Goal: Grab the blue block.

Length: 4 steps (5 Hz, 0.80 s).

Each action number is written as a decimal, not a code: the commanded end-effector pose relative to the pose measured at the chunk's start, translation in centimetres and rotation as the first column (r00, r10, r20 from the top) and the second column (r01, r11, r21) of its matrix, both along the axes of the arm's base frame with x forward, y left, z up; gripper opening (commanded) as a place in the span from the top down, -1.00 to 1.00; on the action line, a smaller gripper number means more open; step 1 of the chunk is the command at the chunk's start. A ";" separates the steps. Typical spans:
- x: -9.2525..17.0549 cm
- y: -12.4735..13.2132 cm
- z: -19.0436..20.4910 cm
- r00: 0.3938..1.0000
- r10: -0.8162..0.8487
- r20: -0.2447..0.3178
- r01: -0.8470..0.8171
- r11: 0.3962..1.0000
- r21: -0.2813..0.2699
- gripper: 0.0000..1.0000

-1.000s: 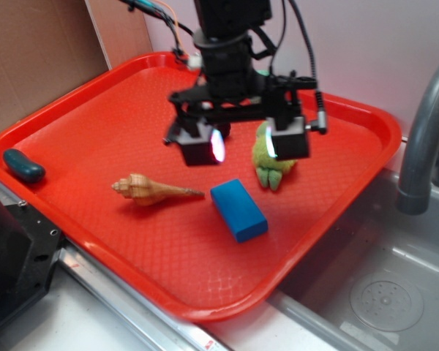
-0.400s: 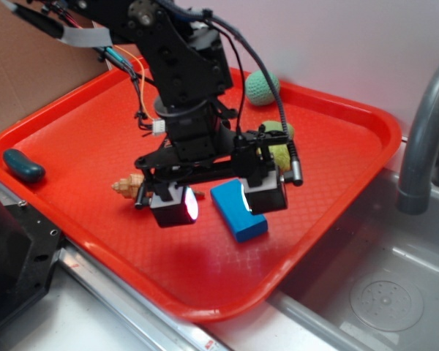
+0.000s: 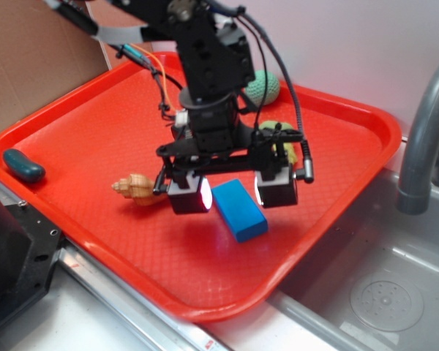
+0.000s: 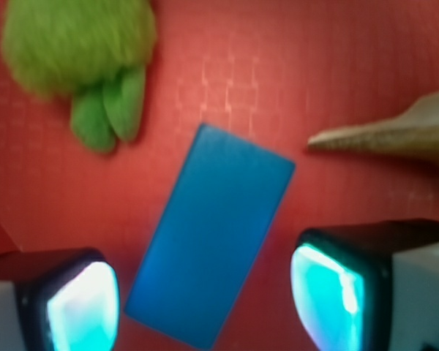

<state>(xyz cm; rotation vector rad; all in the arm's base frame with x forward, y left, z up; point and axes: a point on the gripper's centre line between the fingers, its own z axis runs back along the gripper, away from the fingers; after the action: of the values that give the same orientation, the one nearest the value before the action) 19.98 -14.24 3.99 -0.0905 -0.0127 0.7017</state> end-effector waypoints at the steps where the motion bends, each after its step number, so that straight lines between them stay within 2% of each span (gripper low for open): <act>1: 0.5 0.0 -0.5 0.996 0.044 -0.075 -0.045 0.999 -0.007 -1.00; 2: -1.2 -0.4 -1.4 0.989 0.073 -0.128 -0.077 0.997 -0.025 -1.00; 3: -2.5 -0.7 -1.4 0.987 0.081 -0.136 -0.084 0.996 -0.015 0.33; 4: 0.5 0.3 -1.0 0.990 0.033 -0.137 -0.035 0.999 -0.015 1.00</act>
<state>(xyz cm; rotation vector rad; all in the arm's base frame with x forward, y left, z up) 18.95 -14.62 2.15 -0.0337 0.1448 0.7282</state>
